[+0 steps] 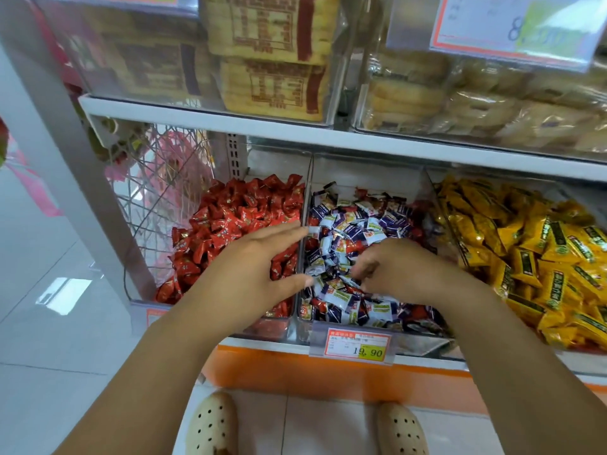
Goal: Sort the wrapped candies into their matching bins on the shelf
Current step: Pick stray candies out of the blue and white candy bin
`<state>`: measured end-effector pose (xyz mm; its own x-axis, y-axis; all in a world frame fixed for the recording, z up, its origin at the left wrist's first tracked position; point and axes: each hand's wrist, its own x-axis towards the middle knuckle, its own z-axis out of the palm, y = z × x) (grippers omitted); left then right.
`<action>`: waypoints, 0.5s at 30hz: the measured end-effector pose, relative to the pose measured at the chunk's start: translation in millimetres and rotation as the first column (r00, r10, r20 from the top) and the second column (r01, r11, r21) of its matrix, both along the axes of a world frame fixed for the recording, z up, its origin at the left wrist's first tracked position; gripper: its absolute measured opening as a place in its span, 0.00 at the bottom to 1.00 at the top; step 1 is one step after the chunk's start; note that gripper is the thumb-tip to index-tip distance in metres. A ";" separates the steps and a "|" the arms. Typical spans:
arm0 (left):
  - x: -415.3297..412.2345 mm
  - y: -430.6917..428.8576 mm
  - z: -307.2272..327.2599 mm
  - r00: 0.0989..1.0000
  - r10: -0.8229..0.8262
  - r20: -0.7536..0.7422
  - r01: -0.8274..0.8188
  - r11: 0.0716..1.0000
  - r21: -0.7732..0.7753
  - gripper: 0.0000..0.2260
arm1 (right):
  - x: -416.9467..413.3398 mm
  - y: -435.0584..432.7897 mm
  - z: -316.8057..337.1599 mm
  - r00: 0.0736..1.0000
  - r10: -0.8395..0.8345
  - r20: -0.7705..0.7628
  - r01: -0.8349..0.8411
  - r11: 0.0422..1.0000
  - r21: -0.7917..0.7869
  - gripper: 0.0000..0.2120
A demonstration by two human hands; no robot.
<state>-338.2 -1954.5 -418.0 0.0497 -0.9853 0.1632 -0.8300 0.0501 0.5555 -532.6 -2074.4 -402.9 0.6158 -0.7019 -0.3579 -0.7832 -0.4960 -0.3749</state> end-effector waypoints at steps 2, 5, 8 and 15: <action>-0.6 -1.2 0.5 1.000 0.002 0.012 -0.002 1.000 0.003 0.31 | 2.0 4.0 -14.4 0.992 0.067 -0.103 -0.077 0.993 -0.093 0.19; -0.7 -2.1 -0.7 1.000 0.005 0.014 -0.005 1.000 0.004 0.31 | 3.5 6.0 -32.0 0.984 0.090 -0.155 -0.113 0.982 -0.149 0.26; -1.1 -2.2 -0.9 1.000 0.001 0.004 -0.001 1.000 0.009 0.31 | 3.1 6.4 -37.1 0.986 0.095 -0.140 -0.121 0.975 -0.187 0.28; -0.2 -5.1 0.1 1.000 -0.001 -0.020 0.001 1.000 0.019 0.31 | -7.2 5.0 -19.8 0.999 0.028 -0.025 -0.032 0.985 -0.172 0.19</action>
<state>-338.4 -1959.5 -418.0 0.0519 -0.9883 0.1436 -0.8187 0.0402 0.5728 -539.8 -2069.4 -422.7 0.6306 -0.7356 -0.2475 -0.7744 -0.5750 -0.2639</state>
